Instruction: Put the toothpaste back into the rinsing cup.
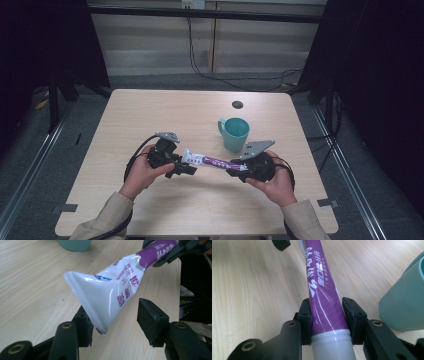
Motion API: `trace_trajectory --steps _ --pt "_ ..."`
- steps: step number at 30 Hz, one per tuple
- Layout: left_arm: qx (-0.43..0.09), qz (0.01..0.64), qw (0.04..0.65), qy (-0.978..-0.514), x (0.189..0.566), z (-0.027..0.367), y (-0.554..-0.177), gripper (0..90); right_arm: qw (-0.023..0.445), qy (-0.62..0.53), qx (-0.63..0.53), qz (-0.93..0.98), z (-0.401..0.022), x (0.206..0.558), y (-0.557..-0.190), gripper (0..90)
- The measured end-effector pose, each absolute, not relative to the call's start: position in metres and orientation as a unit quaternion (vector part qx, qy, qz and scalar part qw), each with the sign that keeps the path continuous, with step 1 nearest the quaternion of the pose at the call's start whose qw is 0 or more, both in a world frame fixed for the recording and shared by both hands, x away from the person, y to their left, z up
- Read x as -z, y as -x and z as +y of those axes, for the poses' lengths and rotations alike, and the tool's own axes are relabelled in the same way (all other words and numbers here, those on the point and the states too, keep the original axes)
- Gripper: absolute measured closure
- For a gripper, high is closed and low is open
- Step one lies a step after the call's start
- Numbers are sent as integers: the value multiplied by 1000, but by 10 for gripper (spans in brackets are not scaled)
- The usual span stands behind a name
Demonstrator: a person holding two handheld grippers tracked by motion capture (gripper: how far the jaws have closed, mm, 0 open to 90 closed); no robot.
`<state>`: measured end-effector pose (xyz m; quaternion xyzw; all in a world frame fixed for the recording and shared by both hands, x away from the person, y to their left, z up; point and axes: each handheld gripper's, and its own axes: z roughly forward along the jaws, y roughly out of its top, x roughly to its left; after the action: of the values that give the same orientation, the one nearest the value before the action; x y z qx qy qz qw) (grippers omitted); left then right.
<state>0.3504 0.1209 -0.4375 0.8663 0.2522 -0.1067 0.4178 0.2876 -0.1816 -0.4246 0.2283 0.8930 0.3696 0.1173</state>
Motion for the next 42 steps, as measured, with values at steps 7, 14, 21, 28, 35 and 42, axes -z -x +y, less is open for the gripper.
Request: trace_trajectory --steps 7,14,21,28,35,42 --pt "123 262 428 -856 437 122 -353 481 116 -234 -364 894 -180 430 -289 622" --pt "127 275 428 -852 430 122 -356 493 116 -228 -359 898 -180 431 -290 622" --pt "143 294 427 -843 427 124 -359 578 115 -226 -359 898 -179 433 -289 622" --pt "160 309 423 -837 420 121 -360 605 114 -221 -349 904 -176 436 -290 622" --pt "163 309 411 -842 412 120 -359 668 115 -215 -346 906 -175 439 -290 621" --pt "144 303 405 -850 394 116 -354 758 111 -222 -364 898 -173 447 -289 619"
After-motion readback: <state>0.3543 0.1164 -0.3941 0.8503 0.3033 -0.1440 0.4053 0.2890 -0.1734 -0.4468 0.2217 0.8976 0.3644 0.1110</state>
